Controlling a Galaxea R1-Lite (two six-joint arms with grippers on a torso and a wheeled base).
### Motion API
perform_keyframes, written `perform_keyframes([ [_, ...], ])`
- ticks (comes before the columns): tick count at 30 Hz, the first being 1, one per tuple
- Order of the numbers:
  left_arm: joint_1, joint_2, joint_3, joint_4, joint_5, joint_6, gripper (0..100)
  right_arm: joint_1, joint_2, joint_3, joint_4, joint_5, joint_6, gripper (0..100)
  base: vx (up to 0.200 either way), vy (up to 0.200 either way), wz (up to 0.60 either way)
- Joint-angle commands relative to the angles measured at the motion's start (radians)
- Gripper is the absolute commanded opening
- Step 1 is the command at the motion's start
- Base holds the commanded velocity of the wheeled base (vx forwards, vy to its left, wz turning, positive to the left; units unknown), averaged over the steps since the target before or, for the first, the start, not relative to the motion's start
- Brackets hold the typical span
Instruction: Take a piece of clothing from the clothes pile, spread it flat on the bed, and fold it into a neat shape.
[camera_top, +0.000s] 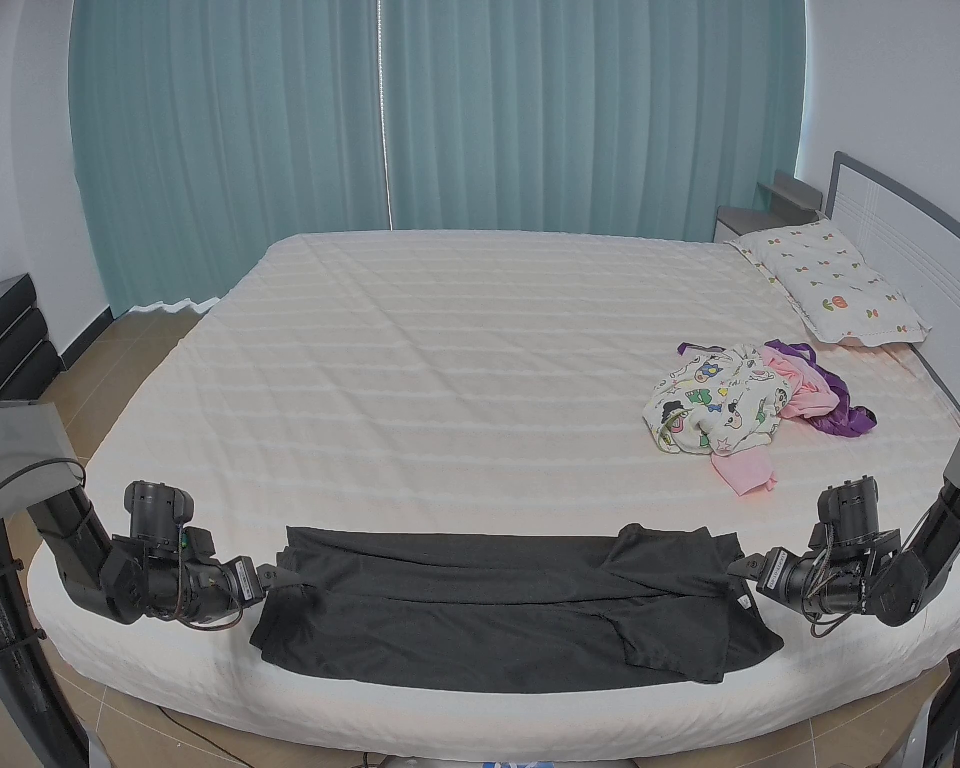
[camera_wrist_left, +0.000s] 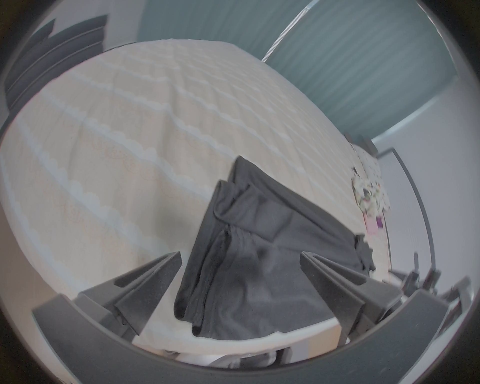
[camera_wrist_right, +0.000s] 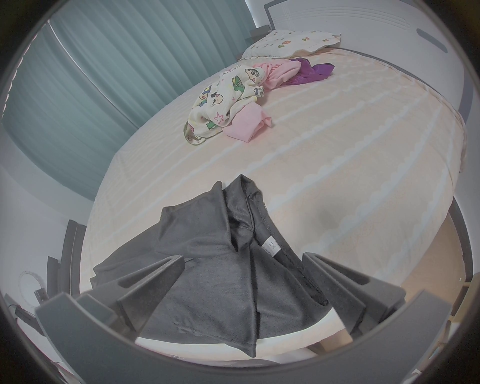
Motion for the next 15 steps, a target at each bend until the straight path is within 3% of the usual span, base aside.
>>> perform_keyframes([
  [1, -0.020, -0.026, 0.050, -0.016, -0.009, 0.019, 100, 0.006, -0.026, 0.004, -0.001, 0.002, 0.000, 100, 0.000, 0.000, 0.00],
  [11, -0.031, 0.052, 0.076, -0.016, -0.004, 0.130, 100, 0.006, -0.030, 0.011, -0.015, 0.010, 0.000, 100, 0.000, 0.000, 0.00],
  [12, -0.029, 0.054, 0.079, -0.016, -0.004, 0.130, 0, 0.006, -0.030, 0.011, -0.015, 0.010, 0.000, 100, 0.000, 0.000, 0.00],
  [15, -0.025, 0.052, 0.099, -0.016, -0.003, 0.136, 0, 0.006, -0.028, 0.012, -0.015, 0.010, 0.000, 100, 0.000, 0.000, 0.00],
])
